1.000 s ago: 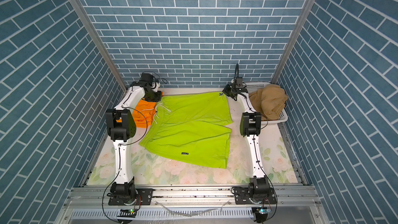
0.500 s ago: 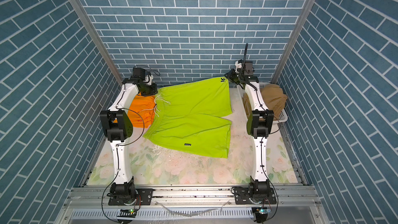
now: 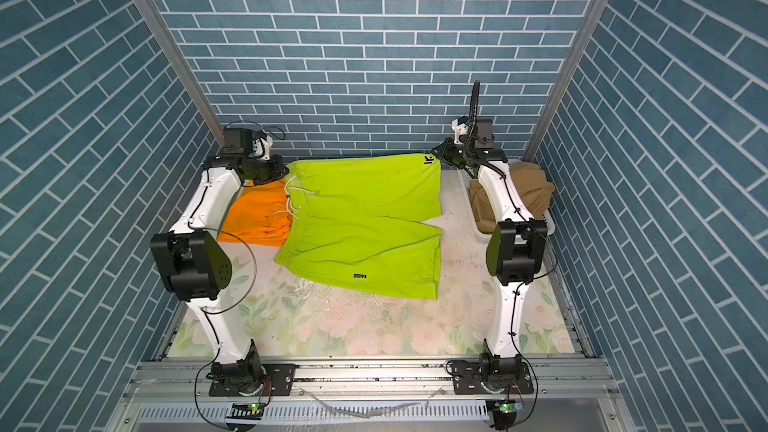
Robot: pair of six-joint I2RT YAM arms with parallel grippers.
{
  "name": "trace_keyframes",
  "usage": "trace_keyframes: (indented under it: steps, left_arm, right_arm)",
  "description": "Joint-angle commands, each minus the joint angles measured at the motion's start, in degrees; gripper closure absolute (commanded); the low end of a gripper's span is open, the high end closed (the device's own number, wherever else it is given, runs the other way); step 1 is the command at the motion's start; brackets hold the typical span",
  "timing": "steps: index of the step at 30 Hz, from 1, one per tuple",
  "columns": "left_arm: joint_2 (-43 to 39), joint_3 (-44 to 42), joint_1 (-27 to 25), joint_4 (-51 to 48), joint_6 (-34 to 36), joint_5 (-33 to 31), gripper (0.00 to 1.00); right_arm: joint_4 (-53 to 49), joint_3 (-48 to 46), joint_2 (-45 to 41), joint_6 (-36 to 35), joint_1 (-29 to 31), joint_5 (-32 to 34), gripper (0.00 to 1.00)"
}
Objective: Fold and stack the shorts
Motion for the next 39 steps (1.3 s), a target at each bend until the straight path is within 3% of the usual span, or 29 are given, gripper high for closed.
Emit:
trace_keyframes:
  steps: [1, 6, 12, 18, 23, 26, 30, 32, 34, 39]
  left_arm:
    - [-3.6, -2.4, 0.9, 3.8, -0.1, -1.8, 1.0]
    - [-2.5, -5.7, 1.7, 3.5, 0.1, -0.1, 1.0]
    - [-3.2, -13.2, 4.4, 5.8, -0.2, 1.4, 1.0]
    - [-7.8, -19.5, 5.9, 6.1, 0.2, 1.8, 0.99]
    - [-14.4, -30.0, 6.0, 2.9, -5.3, -7.7, 0.97]
    - [-18.2, -39.0, 6.5, 4.2, -9.6, -8.8, 0.85]
    - [-20.4, -46.9, 7.7, 5.2, -11.6, -8.6, 0.76]
    - [-21.5, -49.6, 8.5, 5.6, -12.1, -7.9, 0.59]
    - [-23.1, -51.8, 9.4, 6.6, -12.8, -5.9, 0.53]
    - [-27.7, -52.5, 10.7, 5.6, -13.9, -4.3, 0.24]
  right_arm:
    - [2.0, -0.9, -5.6, -2.9, -0.7, 1.4, 1.0]
    - [1.1, -5.8, -8.7, -4.2, -0.4, -0.3, 1.0]
    - [7.2, -30.6, -22.0, -4.2, 1.3, 0.6, 1.0]
    - [11.5, -55.6, -35.3, -3.4, 7.6, 4.9, 1.0]
    - [12.9, -70.9, -43.3, -1.6, 11.0, 8.3, 1.0]
    - [13.9, -77.0, -46.4, -0.4, 11.1, 9.3, 1.0]
    - [14.8, -82.8, -48.6, 1.0, 12.3, 9.5, 1.0]
    - [15.3, -85.8, -49.3, 1.6, 12.4, 9.7, 1.0]
    - [15.6, -88.1, -49.9, 2.2, 12.5, 10.1, 1.0]
    - [14.9, -91.8, -51.0, 2.5, 12.7, 11.0, 1.0]
